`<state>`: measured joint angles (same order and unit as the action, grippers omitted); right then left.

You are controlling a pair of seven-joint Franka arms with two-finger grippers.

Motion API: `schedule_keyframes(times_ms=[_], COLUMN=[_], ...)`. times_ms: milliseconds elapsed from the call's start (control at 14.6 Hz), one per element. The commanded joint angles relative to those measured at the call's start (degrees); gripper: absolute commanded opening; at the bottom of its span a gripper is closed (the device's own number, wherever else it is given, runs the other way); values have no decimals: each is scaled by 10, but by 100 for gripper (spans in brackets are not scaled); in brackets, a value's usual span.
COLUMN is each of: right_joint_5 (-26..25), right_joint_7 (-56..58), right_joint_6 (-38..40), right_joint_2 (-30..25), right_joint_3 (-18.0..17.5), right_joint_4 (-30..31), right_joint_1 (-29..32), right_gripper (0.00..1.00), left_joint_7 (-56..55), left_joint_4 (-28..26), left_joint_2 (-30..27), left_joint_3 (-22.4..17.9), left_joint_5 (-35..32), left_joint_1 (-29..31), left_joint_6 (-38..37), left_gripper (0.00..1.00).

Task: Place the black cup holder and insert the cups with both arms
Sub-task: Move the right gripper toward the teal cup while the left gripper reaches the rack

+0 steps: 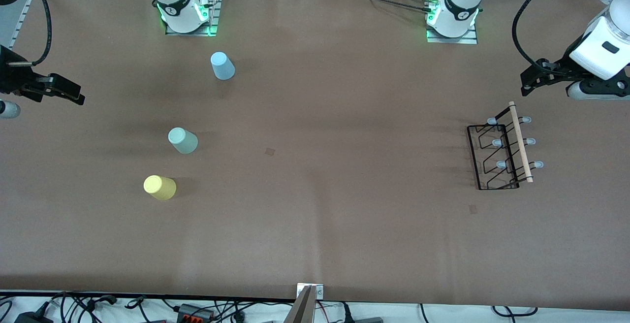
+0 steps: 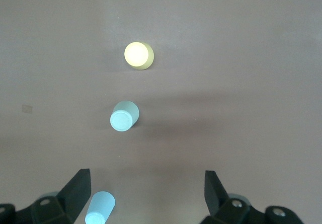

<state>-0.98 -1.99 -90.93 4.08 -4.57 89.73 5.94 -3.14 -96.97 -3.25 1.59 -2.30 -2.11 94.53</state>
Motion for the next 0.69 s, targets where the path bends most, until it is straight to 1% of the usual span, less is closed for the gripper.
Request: schedule_keyframes(times_ms=[0,206,343,480,617], right_joint_5=[7,8,19,20,19], right_joint_7=[-6,-2,6,4,-1], right_joint_6=[-3,-4,-6,-6,0], right_joint_2=[4,5,8,10,14], right_joint_3=[-1,-1,0,0,0], right_joint_4=[-10,-10,-10,-10,-8], right_joint_1=[-2,0,1,1,-3], right_gripper=[100,100,100,100,100], left_joint_7=[4,1,3,1,-2], left_joint_4=[-1,-1,2,13,18], left_joint_2=[-4,-5,-2,8,9], left_joint_3=[-4,-4,-4,-4,-4], left_joint_5=[9,9,8,9,9], left_joint_1=[-1,-1,-2,-1,-1], left_joint_6=[0,-6,-8,-41,-89], left_gripper=[100,100,100,100,100])
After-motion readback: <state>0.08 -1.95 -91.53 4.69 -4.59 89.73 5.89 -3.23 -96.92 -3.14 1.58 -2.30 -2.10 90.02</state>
